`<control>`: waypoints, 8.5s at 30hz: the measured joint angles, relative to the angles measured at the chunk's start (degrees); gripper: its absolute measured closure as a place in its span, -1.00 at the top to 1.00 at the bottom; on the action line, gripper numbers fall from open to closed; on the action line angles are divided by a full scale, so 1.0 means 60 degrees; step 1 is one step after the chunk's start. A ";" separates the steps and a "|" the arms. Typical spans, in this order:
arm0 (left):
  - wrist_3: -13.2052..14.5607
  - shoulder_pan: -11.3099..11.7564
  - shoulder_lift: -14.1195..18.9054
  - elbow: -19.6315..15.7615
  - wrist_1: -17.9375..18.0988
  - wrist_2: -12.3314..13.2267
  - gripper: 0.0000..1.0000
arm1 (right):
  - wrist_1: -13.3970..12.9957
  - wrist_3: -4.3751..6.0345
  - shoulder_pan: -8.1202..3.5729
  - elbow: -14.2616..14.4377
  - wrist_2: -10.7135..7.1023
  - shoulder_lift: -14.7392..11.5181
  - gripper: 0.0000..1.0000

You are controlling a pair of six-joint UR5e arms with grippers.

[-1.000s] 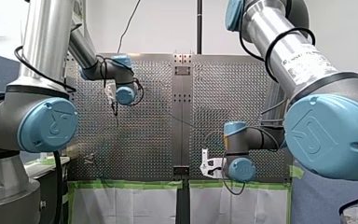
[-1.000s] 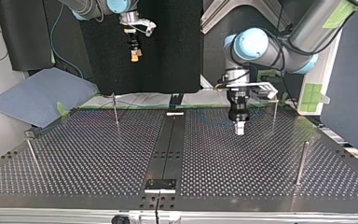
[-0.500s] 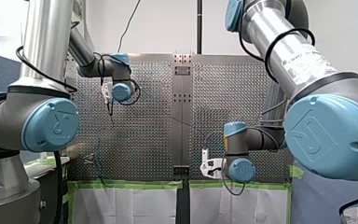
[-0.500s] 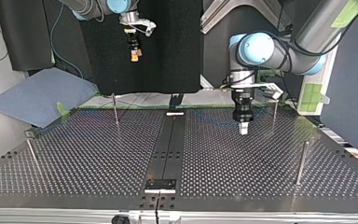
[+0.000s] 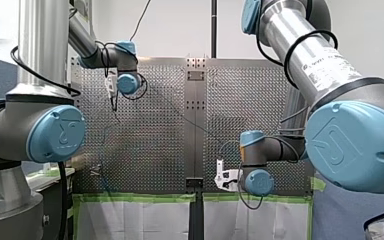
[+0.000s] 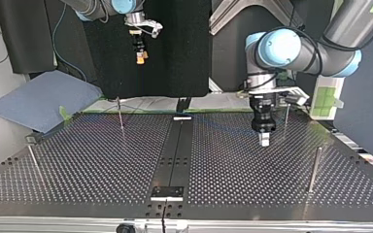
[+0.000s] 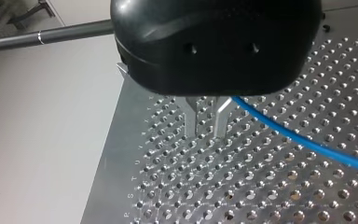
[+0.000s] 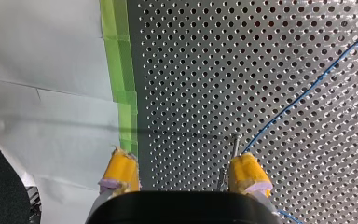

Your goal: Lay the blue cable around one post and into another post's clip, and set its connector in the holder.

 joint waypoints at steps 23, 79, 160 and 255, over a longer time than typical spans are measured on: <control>-0.0077 0.0784 0.0097 0.0380 -0.1889 -0.0203 -0.60 | -0.0061 0.0018 -0.0001 -0.0012 -0.0018 0.0001 0.96; -0.0184 0.1148 0.0978 0.1466 -0.2856 0.0081 -0.60 | -0.0003 0.0075 -0.0013 -0.0034 -0.0001 0.0001 0.96; -0.1954 0.3341 0.0277 0.2202 -0.1956 0.1157 -0.60 | 0.0230 -0.0056 -0.0016 -0.0031 0.0067 0.0002 0.96; -0.4618 0.3733 -0.0735 0.0610 0.0533 0.2106 -0.65 | 0.0358 -0.0098 -0.0074 -0.0032 0.0176 -0.0009 0.96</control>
